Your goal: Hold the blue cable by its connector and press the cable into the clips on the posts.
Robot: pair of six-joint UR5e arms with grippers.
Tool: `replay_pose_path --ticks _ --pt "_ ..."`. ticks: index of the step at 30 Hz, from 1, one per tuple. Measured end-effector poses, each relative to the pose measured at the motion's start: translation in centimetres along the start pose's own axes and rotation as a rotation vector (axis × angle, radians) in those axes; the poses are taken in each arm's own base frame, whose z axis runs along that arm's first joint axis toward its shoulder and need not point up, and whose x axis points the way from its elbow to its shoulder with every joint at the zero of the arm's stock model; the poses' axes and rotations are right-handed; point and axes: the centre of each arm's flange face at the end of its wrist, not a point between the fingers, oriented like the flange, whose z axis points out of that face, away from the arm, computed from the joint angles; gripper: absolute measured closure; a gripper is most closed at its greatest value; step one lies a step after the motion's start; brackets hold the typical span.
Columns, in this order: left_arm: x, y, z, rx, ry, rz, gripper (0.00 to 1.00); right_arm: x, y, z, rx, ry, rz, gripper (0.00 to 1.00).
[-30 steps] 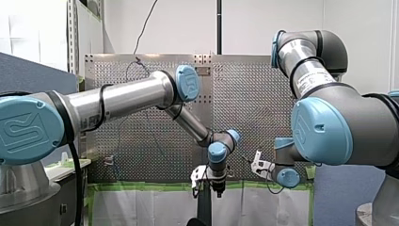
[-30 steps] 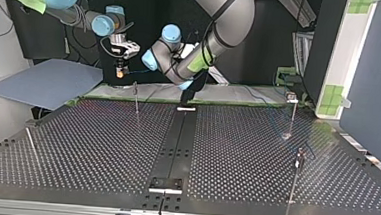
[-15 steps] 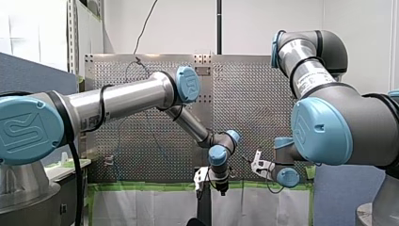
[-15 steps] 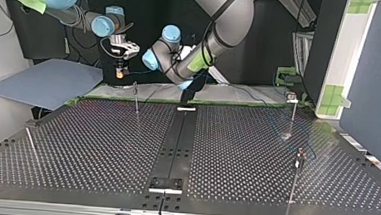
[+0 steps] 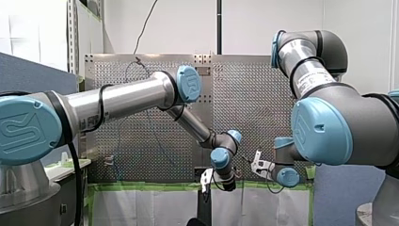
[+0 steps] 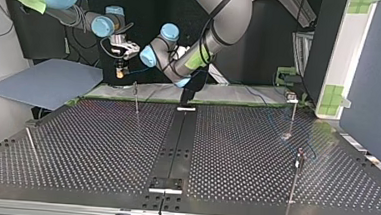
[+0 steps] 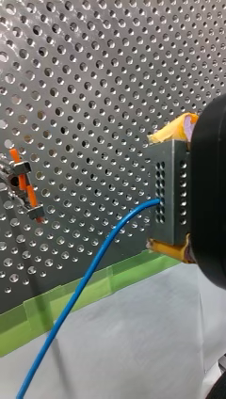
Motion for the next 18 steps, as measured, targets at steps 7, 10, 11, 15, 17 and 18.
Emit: replay_pose_path --ticks 7,10,11,15,17,18 --pt "-1.2 0.2 0.7 -0.021 -0.088 -0.005 1.0 0.3 0.7 0.1 -0.016 0.007 0.023 1.0" --pt "-1.9 0.7 1.1 -0.031 -0.119 0.004 1.0 0.4 1.0 0.3 -0.022 0.009 0.026 1.0" --pt "-2.0 0.8 1.2 -0.032 -0.127 0.006 1.0 0.5 1.0 0.3 -0.025 0.009 0.027 1.0" --pt "-3.0 0.9 1.4 -0.028 -0.163 -0.004 1.0 0.7 1.6 0.4 -0.04 0.012 0.028 1.0" --pt "-3.9 0.6 1.1 -0.017 -0.187 -0.016 1.0 0.8 1.8 0.5 -0.043 0.014 0.029 1.0" --pt "-4.3 0.4 1.0 -0.011 -0.198 -0.021 1.0 0.9 1.9 0.6 -0.043 0.014 0.03 1.0"
